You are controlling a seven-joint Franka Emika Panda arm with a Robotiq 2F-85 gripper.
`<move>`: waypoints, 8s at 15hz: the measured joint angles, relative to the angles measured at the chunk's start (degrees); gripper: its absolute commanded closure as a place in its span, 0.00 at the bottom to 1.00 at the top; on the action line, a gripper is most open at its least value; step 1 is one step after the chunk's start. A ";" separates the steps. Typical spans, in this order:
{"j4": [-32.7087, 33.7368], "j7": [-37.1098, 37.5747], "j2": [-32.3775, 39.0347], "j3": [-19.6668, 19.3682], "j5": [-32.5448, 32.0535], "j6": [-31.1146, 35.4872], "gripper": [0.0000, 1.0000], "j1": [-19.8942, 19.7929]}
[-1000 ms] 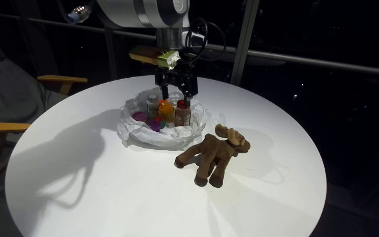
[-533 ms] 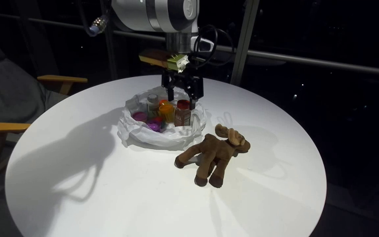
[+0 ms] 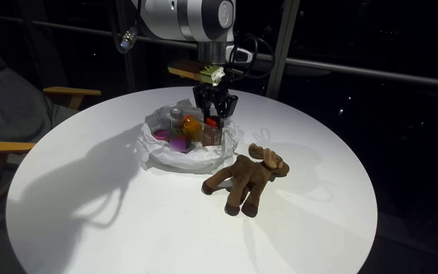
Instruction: Pick up all the objects from plastic bag and put it on the table.
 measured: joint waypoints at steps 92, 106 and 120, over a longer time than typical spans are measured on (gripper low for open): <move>3.61 -11.90 2.36 4.50 -3.95 2.27 0.00 7.99; 3.97 -12.02 4.12 4.39 -3.93 1.06 0.25 8.03; 7.07 -11.81 4.31 3.14 -3.93 1.04 0.80 8.03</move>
